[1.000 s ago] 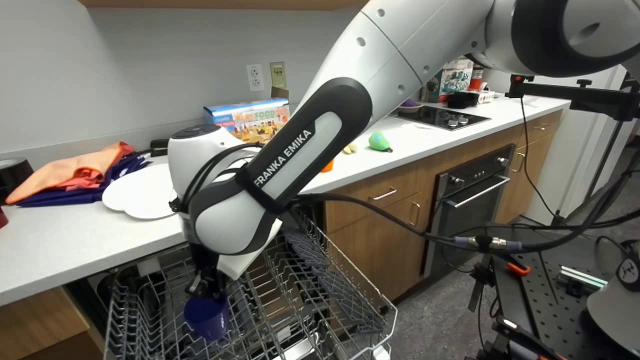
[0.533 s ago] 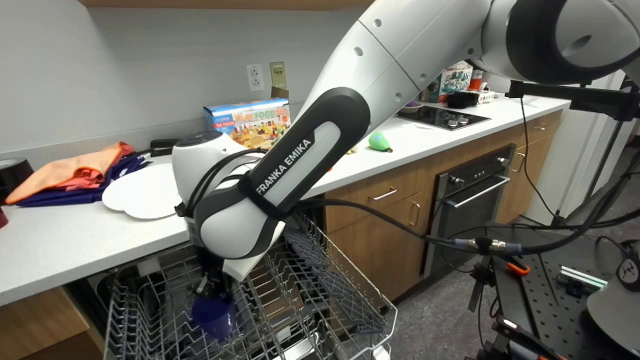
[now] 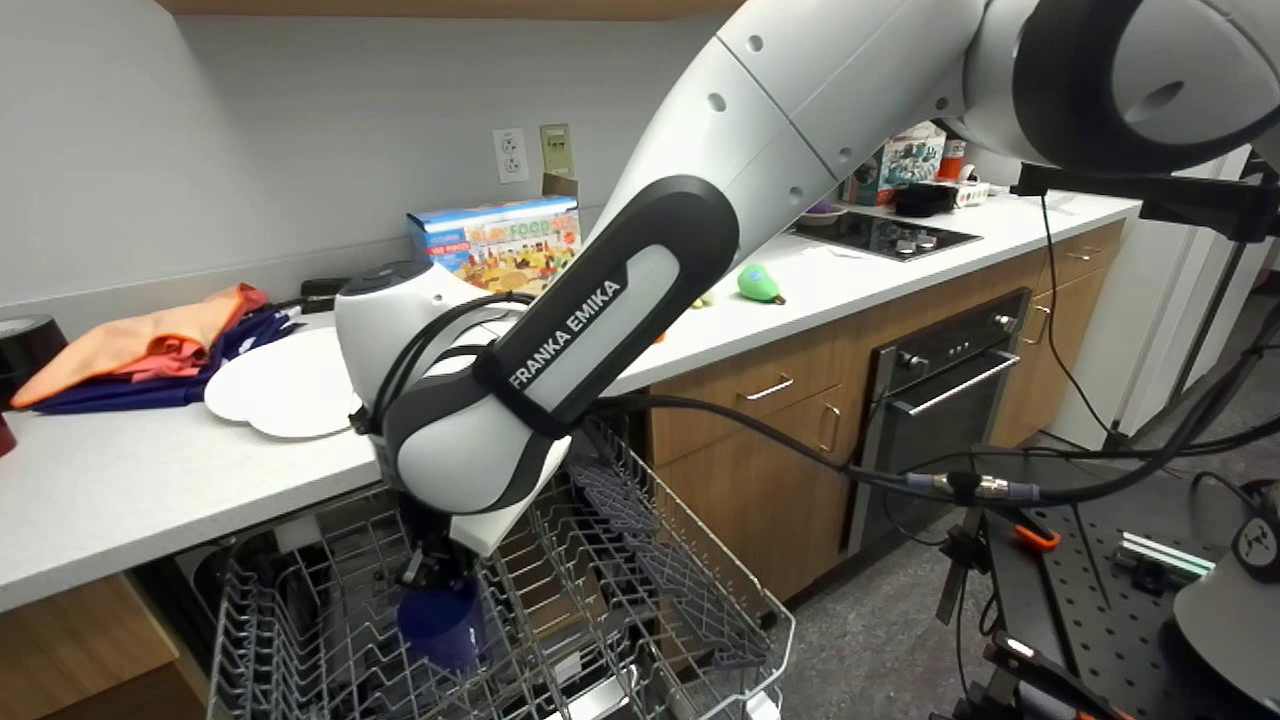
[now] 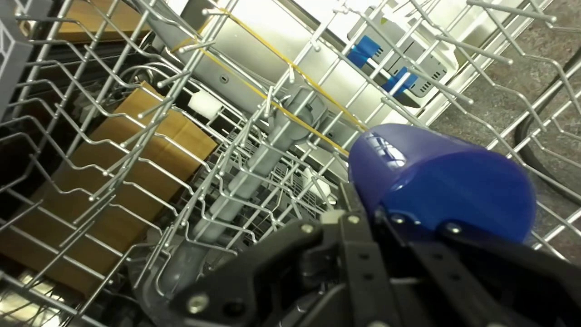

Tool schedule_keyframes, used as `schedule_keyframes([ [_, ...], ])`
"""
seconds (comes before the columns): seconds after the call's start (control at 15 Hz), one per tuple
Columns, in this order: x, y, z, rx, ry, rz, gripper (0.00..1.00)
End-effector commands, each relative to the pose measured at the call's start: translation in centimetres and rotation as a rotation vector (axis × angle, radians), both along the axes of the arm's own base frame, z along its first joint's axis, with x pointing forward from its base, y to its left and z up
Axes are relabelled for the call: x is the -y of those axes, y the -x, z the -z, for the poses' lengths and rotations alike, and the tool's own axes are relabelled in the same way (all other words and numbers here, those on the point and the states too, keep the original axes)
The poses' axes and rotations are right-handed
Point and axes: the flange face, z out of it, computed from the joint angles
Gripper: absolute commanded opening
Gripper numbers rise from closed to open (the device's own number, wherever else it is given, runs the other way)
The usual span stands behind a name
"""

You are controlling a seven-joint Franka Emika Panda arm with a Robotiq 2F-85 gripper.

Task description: Pick up the blue cup from the counter and put it in the dishwasher machine

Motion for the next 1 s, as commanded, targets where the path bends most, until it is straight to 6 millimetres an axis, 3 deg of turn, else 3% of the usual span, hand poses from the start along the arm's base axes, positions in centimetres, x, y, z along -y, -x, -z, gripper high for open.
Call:
schedule_keyframes([
  [0.0,-0.3,-0.6,-0.2,-0.005,0.028,-0.012,0.01],
  [0.33,-0.3,-0.3,-0.2,-0.066,0.053,0.013,0.01],
  [0.4,2.5,2.5,1.6,-0.094,0.061,0.032,0.01],
  [0.93,5.5,4.4,1.3,-0.073,0.055,0.072,0.01],
])
